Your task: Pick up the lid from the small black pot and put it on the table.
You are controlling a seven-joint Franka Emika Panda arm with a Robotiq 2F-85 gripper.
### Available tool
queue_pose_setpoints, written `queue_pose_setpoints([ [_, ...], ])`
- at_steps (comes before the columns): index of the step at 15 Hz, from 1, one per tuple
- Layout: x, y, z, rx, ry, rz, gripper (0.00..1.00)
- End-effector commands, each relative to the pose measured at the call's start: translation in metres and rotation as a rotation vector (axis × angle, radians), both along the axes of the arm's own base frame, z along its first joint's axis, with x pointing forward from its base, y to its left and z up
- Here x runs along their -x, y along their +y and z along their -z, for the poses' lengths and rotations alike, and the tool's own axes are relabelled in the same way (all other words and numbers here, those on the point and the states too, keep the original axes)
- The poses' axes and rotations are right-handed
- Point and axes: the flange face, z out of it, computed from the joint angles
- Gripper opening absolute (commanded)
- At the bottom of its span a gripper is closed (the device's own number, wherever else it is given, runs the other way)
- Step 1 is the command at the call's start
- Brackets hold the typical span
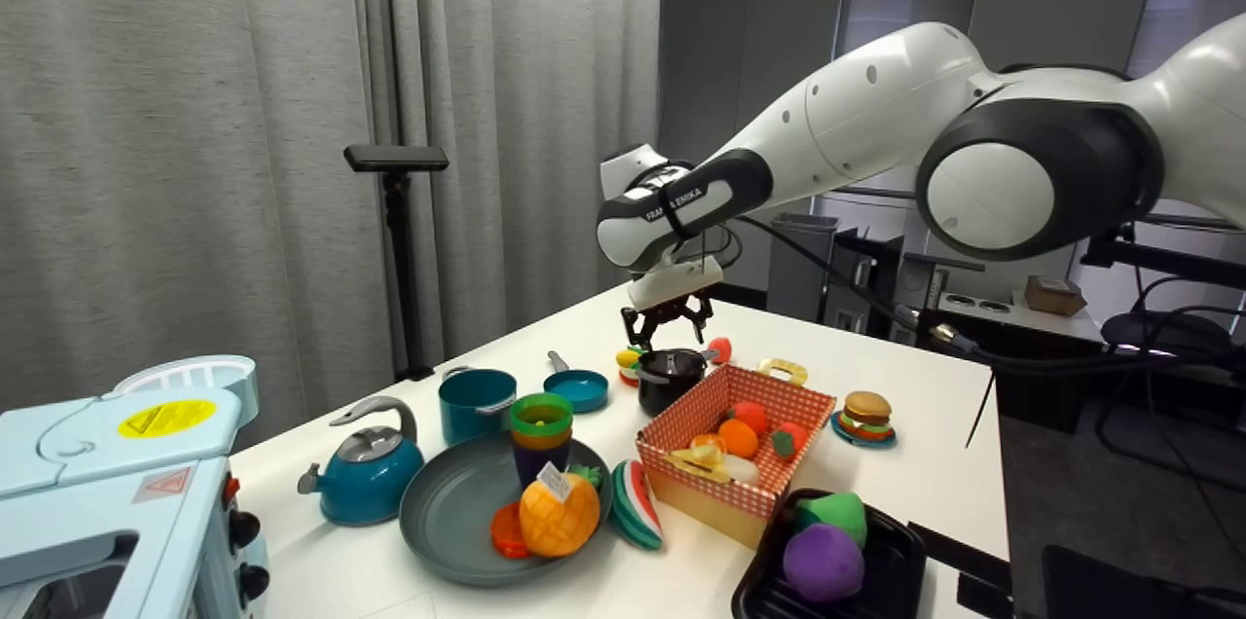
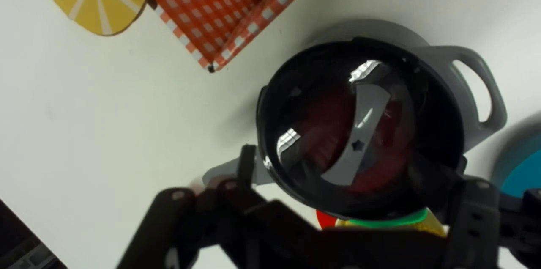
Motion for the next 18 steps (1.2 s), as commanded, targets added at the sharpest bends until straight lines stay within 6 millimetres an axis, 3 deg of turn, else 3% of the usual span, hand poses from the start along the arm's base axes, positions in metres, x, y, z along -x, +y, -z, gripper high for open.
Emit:
queue_pose_setpoints([
  [1,0.003,-0.004,-0.004,-0.056,-0.019,0.063,1.0],
  [2,0.003,-0.004,-0.003,-0.064,-0.027,0.061,0.99],
  [3,0.003,-0.005,-0.002,-0.07,-0.033,0.058,0.75],
  [5,0.002,-0.006,-0.001,-0.081,-0.047,0.052,0.67],
  [13,0.001,-0.009,-0.002,-0.084,-0.074,0.048,0.06],
  [15,0.001,-0.014,-0.006,-0.08,-0.09,0.042,0.0],
  [18,0.001,-0.016,-0.013,-0.079,-0.108,0.04,0.04],
])
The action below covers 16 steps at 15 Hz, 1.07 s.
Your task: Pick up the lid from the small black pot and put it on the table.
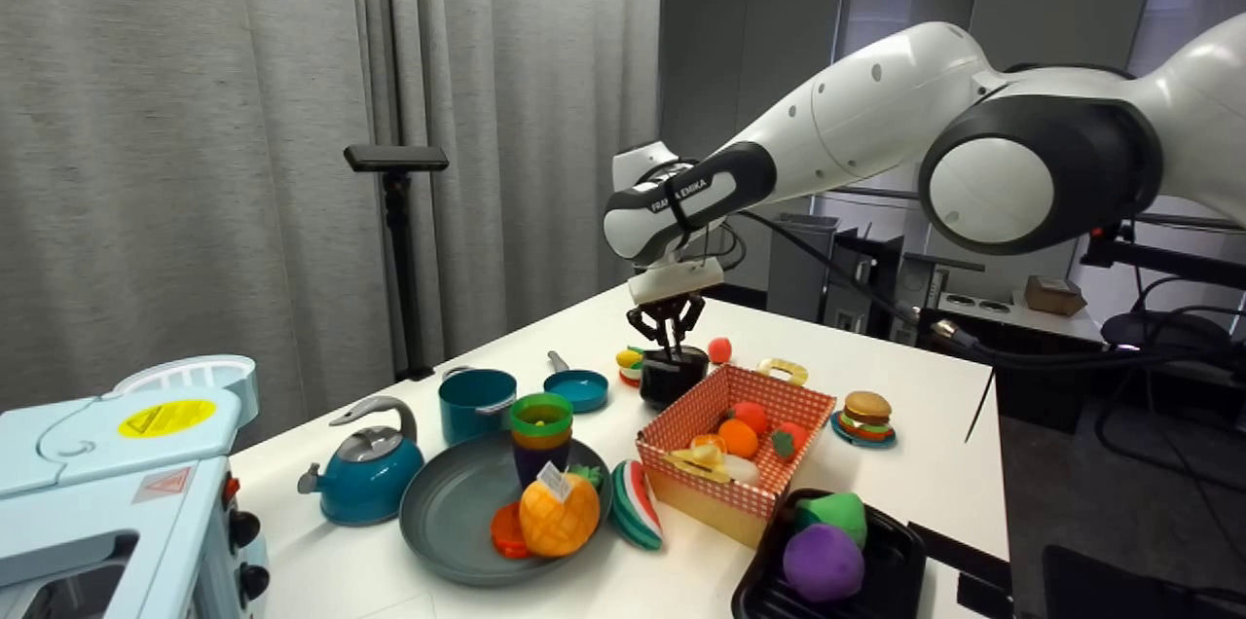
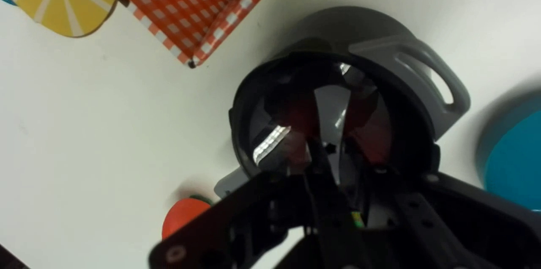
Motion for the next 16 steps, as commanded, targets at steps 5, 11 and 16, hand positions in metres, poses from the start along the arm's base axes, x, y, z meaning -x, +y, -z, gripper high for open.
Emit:
queue_pose_setpoints([
  [5,0.001,0.0,-0.028,-0.01,-0.028,-0.036,0.04],
  [11,-0.005,0.016,-0.065,-0.041,-0.061,-0.114,0.04],
  [16,0.0,0.029,-0.083,-0.188,-0.076,-0.173,0.04],
])
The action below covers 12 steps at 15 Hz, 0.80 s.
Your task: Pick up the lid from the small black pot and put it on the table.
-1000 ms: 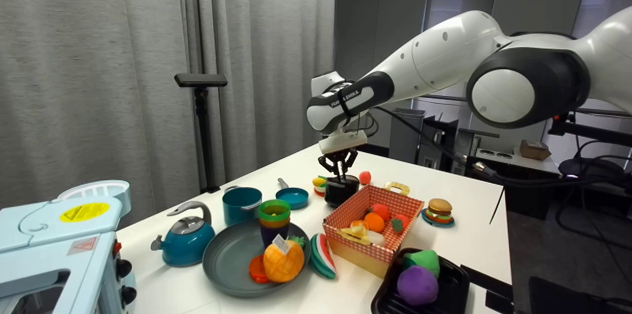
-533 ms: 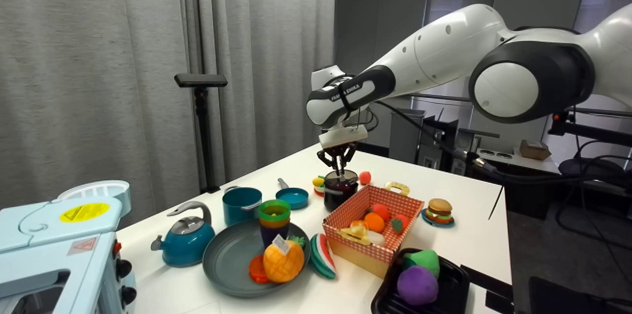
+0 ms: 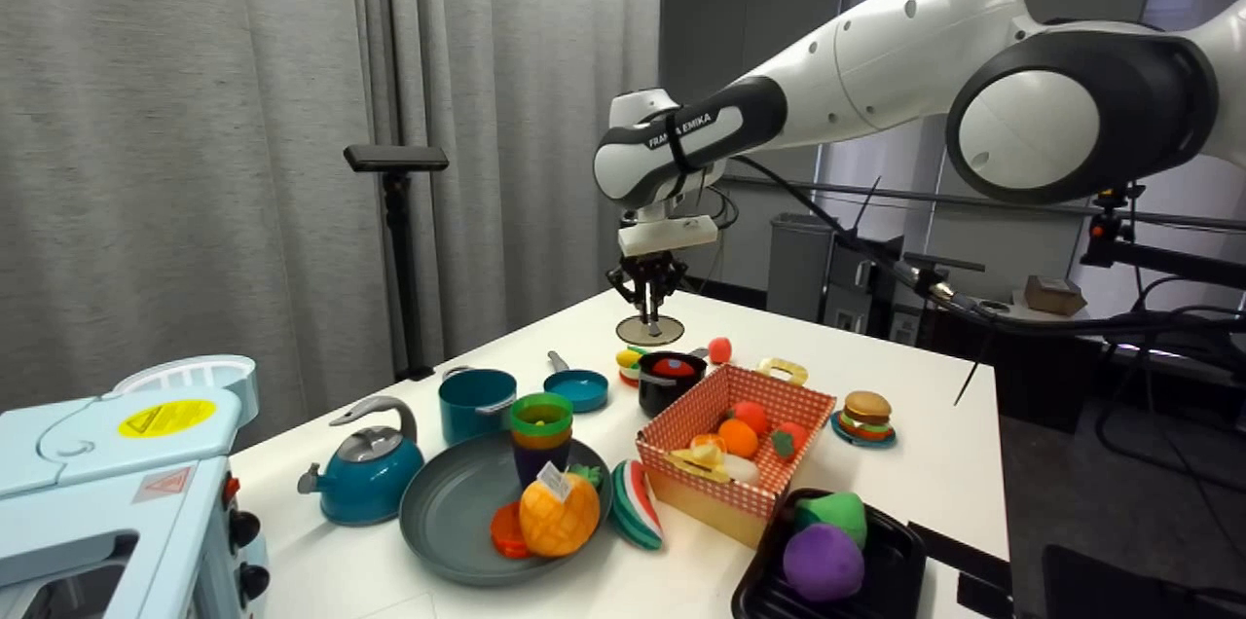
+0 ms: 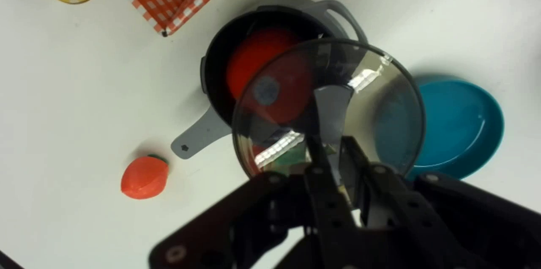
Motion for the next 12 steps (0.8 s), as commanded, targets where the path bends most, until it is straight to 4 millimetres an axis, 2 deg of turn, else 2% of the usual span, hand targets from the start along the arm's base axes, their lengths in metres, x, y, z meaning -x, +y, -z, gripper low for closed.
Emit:
queue_pose_setpoints([
  [1,0.013,0.003,-0.016,-0.115,0.001,-0.09,0.04],
  [6,0.033,0.005,-0.028,-0.067,0.016,-0.349,0.04],
  [9,0.038,0.03,-0.02,-0.051,0.021,-0.506,0.04],
  [12,0.046,0.058,-0.001,-0.034,0.032,-0.657,0.04],
])
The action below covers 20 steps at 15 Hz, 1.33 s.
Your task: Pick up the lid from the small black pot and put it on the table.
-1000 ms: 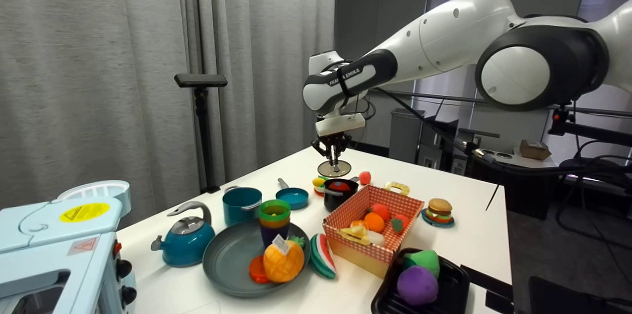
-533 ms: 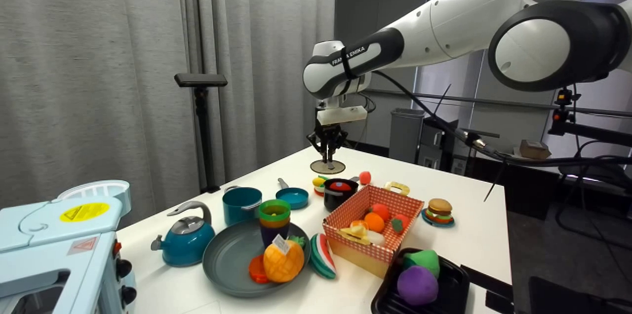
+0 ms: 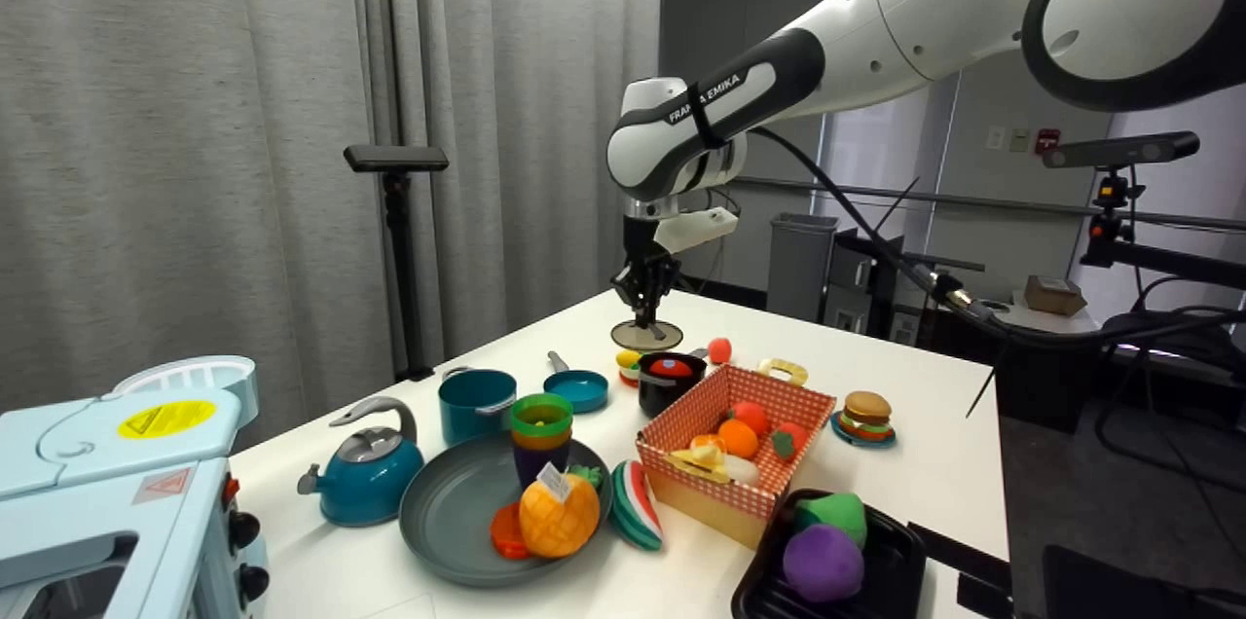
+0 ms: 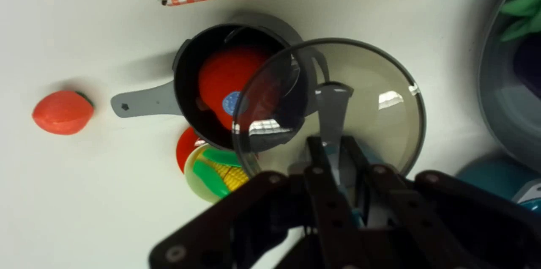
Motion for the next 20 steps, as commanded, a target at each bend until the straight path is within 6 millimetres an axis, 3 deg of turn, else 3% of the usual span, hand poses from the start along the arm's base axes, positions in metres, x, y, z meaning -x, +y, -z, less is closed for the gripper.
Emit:
queue_pose_setpoints([
  [1,0.022,0.034,0.015,0.016,0.009,-0.187,0.04],
  [7,0.044,0.074,0.039,-0.018,0.042,-0.338,0.04],
  [12,0.056,0.082,0.042,-0.028,0.033,-0.343,0.04],
  [17,0.067,0.084,0.043,-0.024,0.02,-0.269,0.04],
  [18,0.053,0.057,0.05,-0.011,0.029,-0.256,0.04],
  [19,0.059,0.038,0.049,-0.022,0.035,-0.223,0.04],
  [20,0.053,0.041,0.048,-0.019,0.033,-0.205,0.04],
])
